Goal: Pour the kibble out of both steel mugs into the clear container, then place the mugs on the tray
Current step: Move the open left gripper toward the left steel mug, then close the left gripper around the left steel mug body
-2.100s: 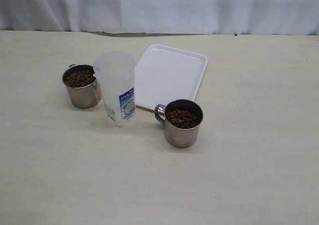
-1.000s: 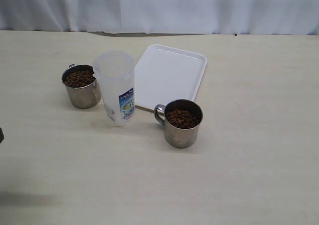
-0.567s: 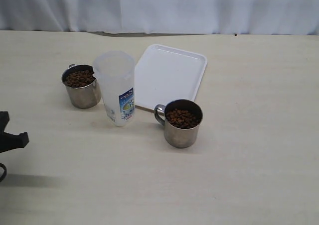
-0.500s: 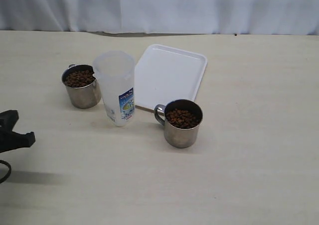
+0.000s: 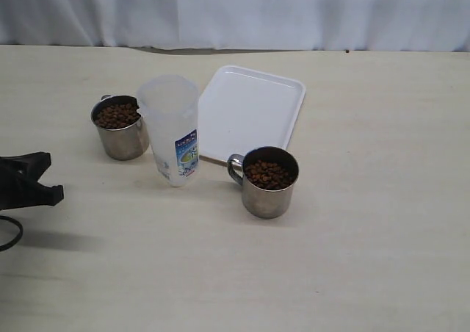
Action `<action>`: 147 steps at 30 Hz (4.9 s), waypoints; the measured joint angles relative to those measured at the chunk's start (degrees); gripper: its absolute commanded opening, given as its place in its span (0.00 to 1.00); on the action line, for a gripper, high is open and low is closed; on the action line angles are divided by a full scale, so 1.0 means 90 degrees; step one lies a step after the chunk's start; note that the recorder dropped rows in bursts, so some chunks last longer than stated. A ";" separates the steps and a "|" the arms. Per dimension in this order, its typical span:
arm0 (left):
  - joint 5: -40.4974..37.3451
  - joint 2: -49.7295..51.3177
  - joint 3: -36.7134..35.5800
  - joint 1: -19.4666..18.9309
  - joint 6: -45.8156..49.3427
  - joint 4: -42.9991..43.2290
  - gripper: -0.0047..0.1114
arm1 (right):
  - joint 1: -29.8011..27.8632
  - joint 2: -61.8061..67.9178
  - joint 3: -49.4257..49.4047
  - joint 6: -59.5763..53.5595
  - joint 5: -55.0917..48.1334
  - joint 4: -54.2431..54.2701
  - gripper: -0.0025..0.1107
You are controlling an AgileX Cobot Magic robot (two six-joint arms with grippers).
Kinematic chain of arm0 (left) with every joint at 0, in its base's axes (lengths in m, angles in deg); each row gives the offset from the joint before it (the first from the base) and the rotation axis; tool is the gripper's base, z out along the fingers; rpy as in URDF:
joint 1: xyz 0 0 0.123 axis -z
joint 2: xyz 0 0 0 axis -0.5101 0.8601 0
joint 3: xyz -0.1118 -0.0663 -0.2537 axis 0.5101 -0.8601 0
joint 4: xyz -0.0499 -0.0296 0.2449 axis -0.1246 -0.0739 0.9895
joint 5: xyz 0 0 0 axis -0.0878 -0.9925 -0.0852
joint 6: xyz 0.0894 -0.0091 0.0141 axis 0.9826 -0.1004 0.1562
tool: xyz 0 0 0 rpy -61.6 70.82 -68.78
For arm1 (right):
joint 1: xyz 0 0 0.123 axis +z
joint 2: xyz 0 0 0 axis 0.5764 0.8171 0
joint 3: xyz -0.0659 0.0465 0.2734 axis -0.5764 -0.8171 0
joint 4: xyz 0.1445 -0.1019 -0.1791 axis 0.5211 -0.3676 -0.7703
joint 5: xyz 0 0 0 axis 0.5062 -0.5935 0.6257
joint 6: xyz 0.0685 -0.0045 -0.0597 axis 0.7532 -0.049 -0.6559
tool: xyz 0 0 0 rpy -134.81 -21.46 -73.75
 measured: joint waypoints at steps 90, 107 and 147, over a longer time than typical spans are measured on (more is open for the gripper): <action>0.0772 0.2553 0.3097 -0.0135 0.0509 0.3583 0.56 | 0.0000 0.0000 0.0000 0.0000 0.0004 0.0000 0.07; 0.0748 0.2731 0.3956 0.0469 0.0339 0.3287 0.56 | 0.0000 0.0000 0.0000 0.0000 0.0004 0.0000 0.07; 0.0762 0.3132 0.4093 0.0521 0.0313 0.2730 0.73 | 0.0000 0.0000 0.0000 0.0000 0.0004 0.0000 0.07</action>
